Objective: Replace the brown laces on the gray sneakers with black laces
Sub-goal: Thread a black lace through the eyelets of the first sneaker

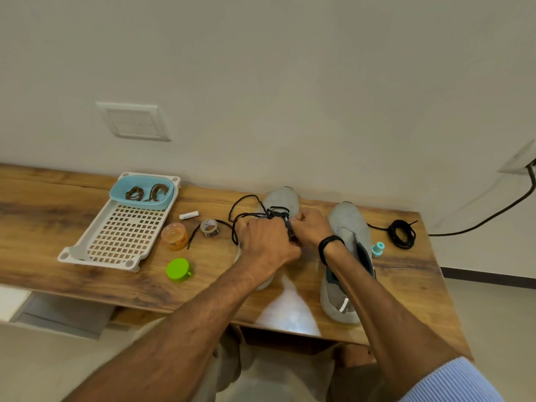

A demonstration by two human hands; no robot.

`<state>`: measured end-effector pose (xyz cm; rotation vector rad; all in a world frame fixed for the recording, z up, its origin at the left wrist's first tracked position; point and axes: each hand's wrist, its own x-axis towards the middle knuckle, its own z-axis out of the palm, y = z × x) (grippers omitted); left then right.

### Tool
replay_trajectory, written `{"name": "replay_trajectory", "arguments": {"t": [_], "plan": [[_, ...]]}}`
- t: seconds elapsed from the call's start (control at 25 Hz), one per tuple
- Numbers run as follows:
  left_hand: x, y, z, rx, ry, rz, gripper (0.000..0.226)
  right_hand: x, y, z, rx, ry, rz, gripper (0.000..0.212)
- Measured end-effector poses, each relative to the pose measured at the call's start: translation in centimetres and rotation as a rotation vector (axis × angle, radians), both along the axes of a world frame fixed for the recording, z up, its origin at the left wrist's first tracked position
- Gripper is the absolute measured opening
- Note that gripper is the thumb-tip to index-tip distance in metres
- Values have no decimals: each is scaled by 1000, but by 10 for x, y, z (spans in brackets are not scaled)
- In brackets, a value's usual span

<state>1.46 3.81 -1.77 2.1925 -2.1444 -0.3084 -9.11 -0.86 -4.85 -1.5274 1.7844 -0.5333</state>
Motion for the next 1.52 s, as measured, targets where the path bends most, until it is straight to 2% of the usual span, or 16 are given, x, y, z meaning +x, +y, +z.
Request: {"name": "replay_trajectory", "arguments": {"t": [0.2, 0.28, 0.4, 0.48, 0.6, 0.64, 0.72, 0.84, 0.96, 1.04, 1.08, 1.16, 1.24, 1.32, 1.44, 1.52], "plan": [[2, -3, -14, 7, 169, -47, 23, -1, 3, 4, 34, 14, -83, 31], [6, -6, -20, -6, 190, -38, 28, -12, 0, 12, 27, 35, -233, 27], [11, -8, -20, -19, 200, -23, 33, -41, -4, 24, -185, 24, -549, 21], [14, -10, -20, -8, 216, -48, 37, -47, -1, 24, -238, -150, -639, 25], [12, -14, -25, 20, 262, -39, 33, -14, 5, 6, 140, -707, -495, 14], [11, -15, -26, 30, 271, -34, 31, -3, 4, -1, 249, -776, -452, 15], [11, -17, -28, 38, 277, -27, 29, 7, 0, -12, 282, -726, -410, 23], [13, -19, -31, 40, 280, -15, 27, 10, -3, -17, 164, -647, -399, 30], [12, -19, -30, 16, 275, 19, 26, 4, 0, 2, -226, -458, -607, 10], [13, -18, -26, -3, 264, 43, 25, -13, -2, 21, -527, -499, -868, 9], [13, -18, -25, 3, 267, 46, 25, -20, -3, 26, -574, -583, -918, 11], [13, -18, -24, 22, 270, 38, 22, -21, -3, 21, -356, -614, -837, 18], [12, -20, -25, 35, 296, 14, 20, -4, 4, 3, 1, -597, -563, 22], [11, -20, -25, 37, 316, -5, 21, 15, 11, -14, 132, -627, -375, 23], [14, -18, -23, 24, 304, 21, 21, 15, 3, -10, -17, -505, -438, 28], [15, -17, -20, 35, 283, 44, 25, -12, -9, 8, -282, -381, -708, 27]]}}
